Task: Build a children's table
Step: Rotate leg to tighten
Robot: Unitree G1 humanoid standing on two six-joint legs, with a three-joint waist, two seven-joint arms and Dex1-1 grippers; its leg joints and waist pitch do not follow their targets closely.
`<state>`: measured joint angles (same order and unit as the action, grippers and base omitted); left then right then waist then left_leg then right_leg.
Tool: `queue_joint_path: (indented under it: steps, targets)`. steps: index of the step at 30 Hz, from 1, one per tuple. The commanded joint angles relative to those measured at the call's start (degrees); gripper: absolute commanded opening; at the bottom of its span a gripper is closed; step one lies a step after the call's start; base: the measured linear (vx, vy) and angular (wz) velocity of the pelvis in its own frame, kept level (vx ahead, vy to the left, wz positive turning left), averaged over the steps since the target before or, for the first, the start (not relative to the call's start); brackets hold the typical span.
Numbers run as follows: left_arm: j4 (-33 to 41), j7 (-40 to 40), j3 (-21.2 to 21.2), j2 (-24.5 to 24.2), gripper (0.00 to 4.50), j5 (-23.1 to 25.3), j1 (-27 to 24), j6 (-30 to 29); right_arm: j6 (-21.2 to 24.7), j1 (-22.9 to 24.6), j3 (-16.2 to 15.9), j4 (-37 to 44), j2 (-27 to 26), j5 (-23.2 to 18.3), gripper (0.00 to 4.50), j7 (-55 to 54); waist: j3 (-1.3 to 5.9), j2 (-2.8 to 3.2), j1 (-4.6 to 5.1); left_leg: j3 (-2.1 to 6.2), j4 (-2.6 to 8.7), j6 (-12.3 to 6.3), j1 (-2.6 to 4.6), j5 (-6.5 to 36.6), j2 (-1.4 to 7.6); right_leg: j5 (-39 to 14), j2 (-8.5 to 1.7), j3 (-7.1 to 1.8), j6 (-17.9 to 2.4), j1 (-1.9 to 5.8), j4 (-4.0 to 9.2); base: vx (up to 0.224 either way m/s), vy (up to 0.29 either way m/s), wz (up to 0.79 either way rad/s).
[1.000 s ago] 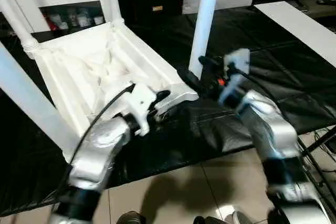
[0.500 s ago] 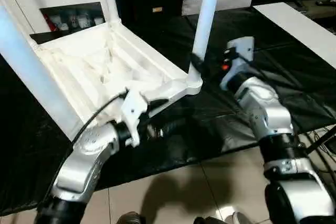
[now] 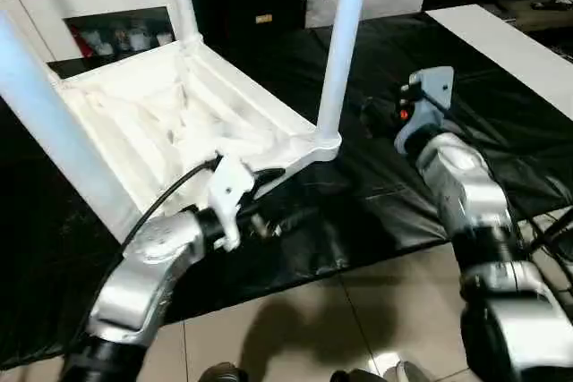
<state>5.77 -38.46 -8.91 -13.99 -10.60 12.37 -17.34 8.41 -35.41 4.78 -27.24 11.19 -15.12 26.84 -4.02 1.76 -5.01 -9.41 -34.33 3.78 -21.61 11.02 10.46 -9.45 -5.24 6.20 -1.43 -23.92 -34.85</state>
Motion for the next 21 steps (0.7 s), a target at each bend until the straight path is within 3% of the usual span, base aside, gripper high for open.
queue_joint_path:
  steps: [1,3,6,7,8,9,10,11,12,13,14,15,16,17,18,19,20,21]
  targets:
    - [-1.14,2.43,0.02,0.51,4.46,1.36,0.68,-0.10,2.82,1.88,-1.40,4.58,-0.09,-0.82,4.50,0.51,3.99,-0.68,0.03,0.37,4.01,-3.47,0.17,8.18,2.33,-15.82,-3.19,-3.37,-8.03,3.73,4.45,0.000,0.000,0.00]
    - [-1.64,5.52,0.47,2.37,4.46,1.94,0.70,0.35,5.32,6.75,-2.49,11.23,-0.19,-1.15,4.50,-0.68,3.80,-0.78,0.07,0.33,4.14,-3.18,0.07,8.63,2.30,-16.84,-3.03,-3.39,-7.59,3.65,4.67,0.000,0.000,0.00]
    - [-1.66,7.27,0.46,3.37,4.46,2.33,0.83,-0.24,5.59,10.13,-3.79,15.34,0.05,-0.12,4.50,-1.48,3.80,-0.78,-0.10,0.27,4.13,-2.72,0.23,9.39,2.26,-17.47,-3.10,-3.55,-6.67,3.49,4.80,0.000,0.000,0.00]
    - [-1.58,8.14,0.28,3.88,4.46,2.66,0.90,-0.44,5.66,12.11,-4.80,17.70,0.23,0.66,4.50,-1.73,3.86,-0.01,-0.36,3.46,5.04,-6.60,-2.60,8.56,1.49,-15.58,-3.71,-0.05,-6.72,5.62,3.86,0.000,0.000,0.00]
    - [-1.51,8.82,0.05,4.28,4.46,2.98,0.97,-0.64,5.94,13.78,-5.63,19.87,0.36,1.49,4.50,-1.82,3.75,0.51,0.89,5.69,4.76,-8.35,-2.48,10.46,2.42,-12.25,-3.14,0.98,-7.56,5.05,3.56,-0.009,-0.030,0.40]
    - [-1.41,9.33,-0.29,4.62,4.46,3.37,1.04,-0.62,6.32,15.32,-6.52,21.83,0.49,2.29,4.50,-1.71,3.99,1.64,0.99,6.90,5.00,-8.24,-2.09,12.40,3.26,-10.79,-2.68,1.47,-8.49,5.20,3.03,-0.009,-0.030,0.40]
    - [-1.42,9.72,-0.52,4.87,4.46,3.65,1.08,-0.53,7.18,16.35,-7.02,23.51,0.59,2.63,4.50,-1.72,3.69,2.35,2.29,10.72,6.83,-9.17,-1.12,16.88,5.44,-9.29,-0.75,2.15,-9.54,4.73,0.92,0.026,-0.061,0.47]
    - [-1.85,11.37,-0.09,5.59,4.46,3.75,1.45,-2.59,7.40,16.86,-6.96,24.12,0.37,2.98,4.50,-2.35,3.63,2.37,3.15,12.35,7.30,-10.68,-0.50,17.19,5.90,-9.34,0.00,1.92,-10.35,4.19,-0.41,0.024,-0.095,0.53]
    - [-2.33,13.00,0.42,6.35,4.46,3.68,1.77,-4.35,8.07,17.33,-6.74,24.91,0.13,3.07,4.50,-3.21,3.36,2.15,3.65,13.75,7.26,-13.81,0.32,16.68,5.29,-11.10,0.07,0.80,-13.10,3.23,-1.29,0.024,-0.095,0.53]
    - [-2.64,13.76,0.93,6.86,4.46,3.32,1.89,-4.98,8.49,17.40,-6.34,25.03,-0.18,2.86,4.50,-3.83,2.79,1.08,3.45,12.46,6.24,-13.14,-1.66,17.63,2.53,-11.00,-1.75,-0.87,-16.50,3.76,0.50,-0.008,-0.137,0.63]
    - [-2.85,13.93,0.93,6.88,4.46,3.47,2.03,-4.68,8.74,17.36,-5.69,24.96,-0.69,2.62,4.50,-4.78,2.71,-1.07,1.82,8.30,1.92,-7.15,-4.18,14.83,-2.80,-22.69,-6.86,-1.10,-10.59,5.31,5.04,-0.063,-0.132,0.55]
    - [-2.80,13.88,0.66,6.84,4.46,3.77,1.97,-3.67,9.57,17.17,-4.91,24.83,-1.25,2.27,4.50,-6.16,3.14,-2.38,1.53,4.54,-2.45,-4.11,-0.04,10.06,-2.52,-36.44,-7.90,-2.74,-4.63,2.83,9.39,-0.063,-0.132,0.55]
    - [-2.80,13.88,0.66,6.84,4.46,3.77,1.97,-3.67,9.57,17.17,-4.91,24.83,-1.25,2.27,4.50,-6.16,2.64,-2.53,-0.88,3.92,-3.57,-4.22,-3.10,3.25,-2.12,-44.22,-10.04,-6.19,3.02,5.59,8.52,-0.063,-0.126,0.16]
    - [-2.62,13.91,0.20,6.65,4.46,4.50,1.71,-2.11,9.38,16.83,-4.73,24.30,-1.47,2.49,4.50,-6.92,2.72,-3.24,-2.32,4.01,-4.13,-5.34,-3.79,3.27,-1.42,-44.73,-11.03,-8.26,7.07,5.52,8.01,-0.016,-0.109,-0.06]
    - [-2.61,13.81,0.15,6.70,4.46,4.48,1.63,-1.49,9.01,16.66,-4.87,23.99,-1.34,2.68,4.50,-6.76,2.69,-2.89,-2.71,4.45,-3.74,-5.66,-4.05,3.26,-0.98,-42.14,-11.57,-8.28,5.87,6.35,7.33,-0.016,-0.109,-0.06]
    - [-2.60,13.81,0.14,6.71,4.46,4.48,1.63,-1.41,8.93,16.66,-4.96,24.01,-1.26,2.76,4.50,-6.73,2.83,-2.49,-3.32,4.74,-1.94,-6.61,-3.47,2.18,0.10,-34.18,-10.93,-7.61,0.38,6.37,6.71,0.000,0.000,0.00]
    - [-2.59,13.81,0.13,6.73,4.46,4.48,1.61,-1.28,8.80,16.66,-5.11,24.04,-1.12,2.90,4.50,-6.68,2.90,-1.33,-3.20,4.06,1.27,-7.72,-1.75,-0.10,0.78,-25.93,-7.20,-4.66,-5.36,5.58,6.17,0.000,0.000,0.00]
    - [-2.49,13.85,0.16,6.76,4.46,4.45,1.58,-1.18,8.34,16.54,-5.23,23.99,-0.90,3.08,4.50,-6.60,3.18,-1.03,-2.83,3.66,2.15,-8.47,-0.78,-2.14,1.22,-21.08,-4.56,-3.28,-6.50,4.75,5.39,0.000,0.000,0.00]
